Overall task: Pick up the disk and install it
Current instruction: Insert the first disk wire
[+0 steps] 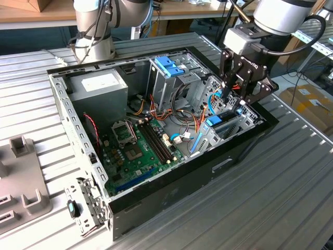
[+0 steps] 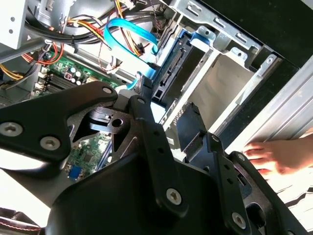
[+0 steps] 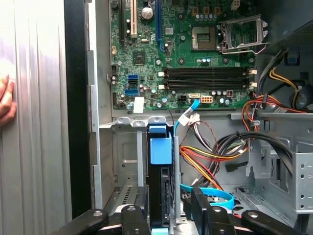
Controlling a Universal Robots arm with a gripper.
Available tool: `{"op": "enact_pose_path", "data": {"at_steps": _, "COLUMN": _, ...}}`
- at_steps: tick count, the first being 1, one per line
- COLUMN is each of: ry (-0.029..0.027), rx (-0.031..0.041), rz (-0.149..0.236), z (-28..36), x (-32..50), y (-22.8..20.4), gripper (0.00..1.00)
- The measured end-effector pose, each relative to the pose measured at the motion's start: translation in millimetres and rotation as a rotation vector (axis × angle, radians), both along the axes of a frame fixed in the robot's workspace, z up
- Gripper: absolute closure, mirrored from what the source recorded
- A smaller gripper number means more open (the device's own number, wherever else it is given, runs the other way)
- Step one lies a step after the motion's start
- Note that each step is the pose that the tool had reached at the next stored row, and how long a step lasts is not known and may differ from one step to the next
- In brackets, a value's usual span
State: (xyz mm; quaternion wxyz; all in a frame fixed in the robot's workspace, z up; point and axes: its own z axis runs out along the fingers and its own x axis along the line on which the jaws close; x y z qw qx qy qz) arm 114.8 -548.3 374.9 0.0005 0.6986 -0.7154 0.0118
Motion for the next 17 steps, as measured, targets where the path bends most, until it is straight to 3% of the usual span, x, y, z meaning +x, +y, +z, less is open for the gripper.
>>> {"op": "enact_pose_path", "data": {"at_steps": 9, "ry": 0.0000, "rx": 0.0001, "rz": 0.000, "z": -3.5, "x": 11.4, "y": 9.2, "gripper": 0.52}}
{"op": "enact_pose_path", "data": {"at_steps": 15, "ry": 0.0001, "rx": -0.0002, "rz": 0.000, "z": -15.2, "x": 13.3, "y": 12.2, "gripper": 0.52}}
{"op": "enact_pose_path", "data": {"at_steps": 17, "ry": 0.0000, "rx": -0.0001, "rz": 0.000, "z": -15.8, "x": 13.4, "y": 12.5, "gripper": 0.52}}
